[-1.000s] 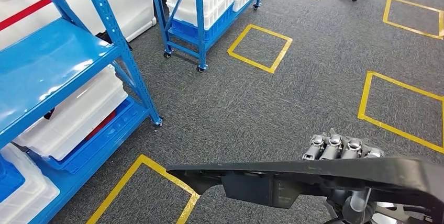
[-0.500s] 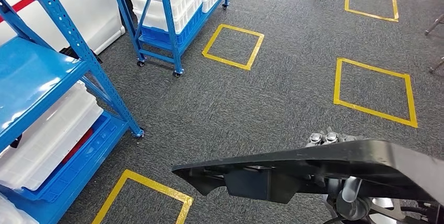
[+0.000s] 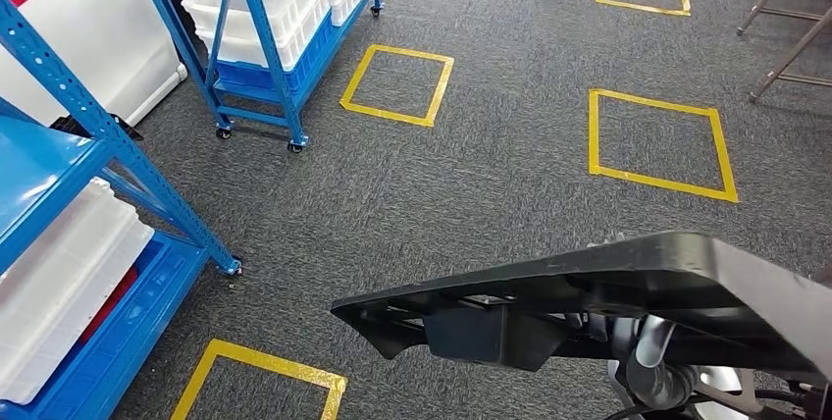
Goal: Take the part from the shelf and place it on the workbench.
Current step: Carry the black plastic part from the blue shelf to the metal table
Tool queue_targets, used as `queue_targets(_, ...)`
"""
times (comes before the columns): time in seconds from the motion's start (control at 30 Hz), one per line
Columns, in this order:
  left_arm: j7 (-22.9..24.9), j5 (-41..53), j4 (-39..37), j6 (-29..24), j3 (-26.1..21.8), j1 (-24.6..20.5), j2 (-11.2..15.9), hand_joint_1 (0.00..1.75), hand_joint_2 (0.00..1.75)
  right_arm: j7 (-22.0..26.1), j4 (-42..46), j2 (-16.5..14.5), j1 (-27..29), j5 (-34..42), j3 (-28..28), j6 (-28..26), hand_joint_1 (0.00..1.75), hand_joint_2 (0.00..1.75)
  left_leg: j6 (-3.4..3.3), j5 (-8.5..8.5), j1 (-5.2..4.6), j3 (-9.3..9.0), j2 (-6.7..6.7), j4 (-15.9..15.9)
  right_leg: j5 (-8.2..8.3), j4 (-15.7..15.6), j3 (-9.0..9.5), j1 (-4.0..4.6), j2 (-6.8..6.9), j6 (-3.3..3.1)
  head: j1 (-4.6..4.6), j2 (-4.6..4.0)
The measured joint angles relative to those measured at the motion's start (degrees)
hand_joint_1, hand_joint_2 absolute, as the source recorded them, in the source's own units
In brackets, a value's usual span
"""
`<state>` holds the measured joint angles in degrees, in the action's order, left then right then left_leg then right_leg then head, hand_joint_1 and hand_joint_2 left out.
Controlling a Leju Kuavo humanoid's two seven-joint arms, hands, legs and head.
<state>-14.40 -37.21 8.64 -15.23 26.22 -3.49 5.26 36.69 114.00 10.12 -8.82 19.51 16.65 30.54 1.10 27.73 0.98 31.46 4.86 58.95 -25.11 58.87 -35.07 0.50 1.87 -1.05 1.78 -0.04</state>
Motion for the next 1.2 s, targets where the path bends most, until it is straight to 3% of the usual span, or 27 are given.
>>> queue_targets(0.07,-0.09,-0.02,0.03,-0.01,0.01,-0.06,0.02,0.0,1.75,0.04,0.12,-0.05,-0.06,-0.13,0.01,0.05,1.69,1.75,0.38,1.81,0.11,0.99,-1.95,2.78,0.36,-0.82,0.61,-0.3,-0.98,-0.71,-0.06,0.0)
queue_targets(0.1,-0.07,-0.07,0.04,-0.02,0.01,-0.05,0.03,0.0,1.75,0.05,0.12,-0.1,-0.11,-0.15,0.03,0.07,1.69,1.75,0.44,3.47,0.17,2.54,-3.26,6.01,0.4,-0.98,0.78,-0.35,-1.42,-0.97,-0.08,0.0)
queue_targets(0.17,0.14,-0.27,0.04,-0.08,0.01,0.0,0.06,0.0,1.75,-0.03,0.04,-0.19,-0.22,-0.15,0.06,0.09,1.69,1.75,0.56,6.51,0.16,6.59,-4.41,13.63,0.28,-0.94,0.85,-0.22,-2.52,-1.31,-0.1,0.0)
queue_targets(0.2,0.3,-0.41,0.04,-0.11,0.01,0.03,0.07,0.0,1.75,-0.09,0.0,-0.22,-0.25,-0.13,0.07,0.1,1.69,1.75,0.61,6.75,0.16,7.93,-4.5,15.77,0.2,-0.85,0.88,-0.15,-3.14,-1.38,-0.1,0.0)
queue_targets(0.23,0.45,-0.55,0.03,-0.17,0.01,0.07,0.09,0.0,1.75,-0.14,-0.04,-0.24,-0.27,-0.11,0.07,0.13,1.69,1.75,0.62,5.84,0.17,8.28,-4.54,15.79,0.12,-0.72,0.94,-0.11,-3.78,-1.39,-0.09,0.0)
queue_targets(0.3,0.64,-0.9,0.02,-0.4,0.01,0.12,0.11,0.0,1.75,-0.07,-0.1,-0.28,-0.27,-0.1,0.07,0.2,1.69,1.75,0.47,1.45,0.2,5.9,-5.23,9.52,-0.23,-0.23,1.09,-0.16,-5.1,-1.15,-0.09,0.0)
queue_targets(0.37,0.72,-1.23,-0.01,-0.71,-0.01,0.19,0.17,0.0,1.75,0.52,-0.24,-0.28,-0.22,-0.14,0.07,0.36,1.69,1.75,0.16,-1.3,0.22,2.98,-7.0,2.65,-0.69,0.49,0.88,-0.16,-6.2,-0.6,-0.07,0.0)
queue_targets(0.43,0.72,-1.48,-0.03,-0.85,-0.02,0.17,0.2,0.0,1.75,1.32,-0.49,-0.28,-0.11,-0.17,0.07,0.51,1.69,1.75,-0.3,-1.31,0.05,2.12,-7.75,0.71,-0.81,0.78,0.5,-0.31,-7.02,0.01,-0.04,0.0)
queue_targets(0.5,0.71,-1.64,-0.03,-0.85,-0.02,0.06,0.18,0.0,1.75,1.87,-0.74,-0.28,0.09,-0.11,0.07,0.62,1.69,1.75,-1.0,-1.59,-0.07,1.85,-6.77,0.26,-0.79,0.79,0.36,-0.56,-7.5,0.64,-0.04,0.0)
queue_targets(0.57,0.74,-1.74,-0.03,-0.88,-0.02,0.09,0.16,0.0,1.75,2.4,-0.93,-0.28,0.32,-0.11,0.05,0.85,1.69,1.75,-1.72,-1.89,0.01,1.35,-5.65,-0.54,-2.15,2.98,-0.68,-0.58,-5.84,1.18,0.13,0.0)
queue_targets(0.63,0.82,-1.85,-0.03,-0.96,-0.03,0.23,0.17,0.0,1.75,2.84,-1.07,-0.32,0.77,-0.47,0.05,1.1,1.69,1.75,-2.1,-1.92,-0.04,1.08,-4.64,-0.93,-5.25,9.23,-3.93,-0.77,-3.34,1.61,0.3,0.0)
queue_targets(0.67,0.86,-1.91,-0.03,-0.99,-0.04,0.29,0.19,0.0,1.75,2.95,-1.13,-0.35,1.18,-0.86,0.05,1.19,1.69,1.75,-2.16,-1.86,-0.11,1.06,-4.15,-0.95,-6.59,12.76,-5.87,-0.98,-2.77,1.81,0.32,0.0)
queue_targets(0.7,0.87,-1.94,-0.03,-1.02,-0.05,0.34,0.2,0.0,1.75,2.96,-1.17,-0.4,1.69,-1.32,0.05,1.27,1.69,1.75,-2.17,-1.76,-0.16,1.03,-3.65,-0.93,-7.13,15.21,-7.3,-1.17,-2.44,1.95,0.31,0.0)
queue_targets(0.73,0.85,-1.98,-0.03,-1.02,-0.05,0.38,0.21,0.0,1.75,2.96,-1.2,-0.46,2.2,-1.77,0.06,1.33,1.69,1.75,-2.13,-1.63,-0.19,0.95,-3.14,-0.92,-6.59,15.65,-7.71,-1.32,-2.22,2.03,0.32,0.0)
queue_targets(0.77,0.76,-1.94,-0.03,-0.96,-0.06,0.39,0.21,0.0,1.75,2.95,-1.2,-0.55,2.58,-2.25,0.07,1.31,1.69,1.75,-2.04,-1.5,-0.2,0.8,-2.66,-0.91,-5.1,13.87,-6.91,-1.4,-1.98,2.02,0.32,0.0)
queue_targets(0.83,0.47,-1.79,-0.03,-0.78,-0.05,0.37,0.21,0.0,1.75,2.96,-1.03,-0.87,2.98,-3.22,0.07,1.07,1.69,1.75,-1.7,-1.16,-0.25,0.32,-1.75,-0.92,-1.48,6.16,-2.98,-1.22,-0.5,1.69,0.32,0.0)
queue_targets(0.87,0.26,-1.69,-0.03,-0.67,-0.05,0.36,0.22,0.0,1.75,2.96,-0.89,-1.13,3.09,-3.71,0.09,0.8,1.69,1.75,-1.41,-0.95,-0.33,0.1,-1.39,-0.92,-0.43,2.88,-1.28,-0.96,0.26,1.41,0.31,-0.01)
queue_targets(0.93,-0.07,-1.58,-0.03,-0.55,-0.04,0.22,0.24,0.0,1.75,2.96,-0.48,-1.71,3.52,-4.33,0.14,0.27,1.69,1.75,-0.72,-0.56,-0.4,-0.26,-0.65,-0.99,-0.22,0.09,0.07,-0.36,0.94,0.85,0.29,0.0)
queue_targets(1.0,-0.27,-1.51,-0.01,-0.47,-0.04,0.01,0.26,0.0,1.75,2.96,-0.04,-2.19,4.14,-4.68,0.2,-0.21,1.69,1.75,0.0,-0.26,-0.25,-0.62,0.02,-1.16,-0.14,-0.23,0.2,-0.25,-0.18,0.29,0.27,0.0)
queue_targets(1.03,-0.33,-1.49,0.01,-0.45,-0.04,-0.06,0.27,0.0,1.75,2.98,0.17,-2.42,4.42,-4.83,0.23,-0.42,1.69,1.75,0.29,0.11,-0.16,-0.7,-0.32,-0.85,-0.01,-0.57,0.46,-0.34,-0.66,-0.05,0.26,0.0)
queue_targets(1.1,-0.5,-1.48,0.04,-0.44,-0.04,-0.09,0.32,0.0,1.75,2.99,0.46,-3.04,4.81,-5.15,0.36,-0.66,1.69,1.75,0.6,2.53,-0.04,0.79,-2.26,3.02,0.25,-1.21,1.0,-0.61,-1.57,-0.8,0.17,0.0)
queue_targets(1.13,-0.6,-1.49,0.04,-0.48,-0.04,-0.06,0.36,0.0,1.75,2.99,0.51,-3.39,5.0,-5.32,0.43,-0.63,1.69,1.75,0.64,4.39,-0.01,2.49,-3.4,6.66,0.21,-1.28,1.11,-0.53,-1.97,-1.04,0.14,0.0)
queue_targets(1.2,-0.91,-1.62,0.04,-0.58,-0.04,0.02,0.45,0.0,1.75,2.96,0.49,-3.94,5.51,-5.6,0.53,-0.35,1.69,1.75,0.74,7.22,0.0,6.48,-4.36,14.14,0.08,-1.21,1.17,-0.36,-3.03,-1.34,0.08,0.0)
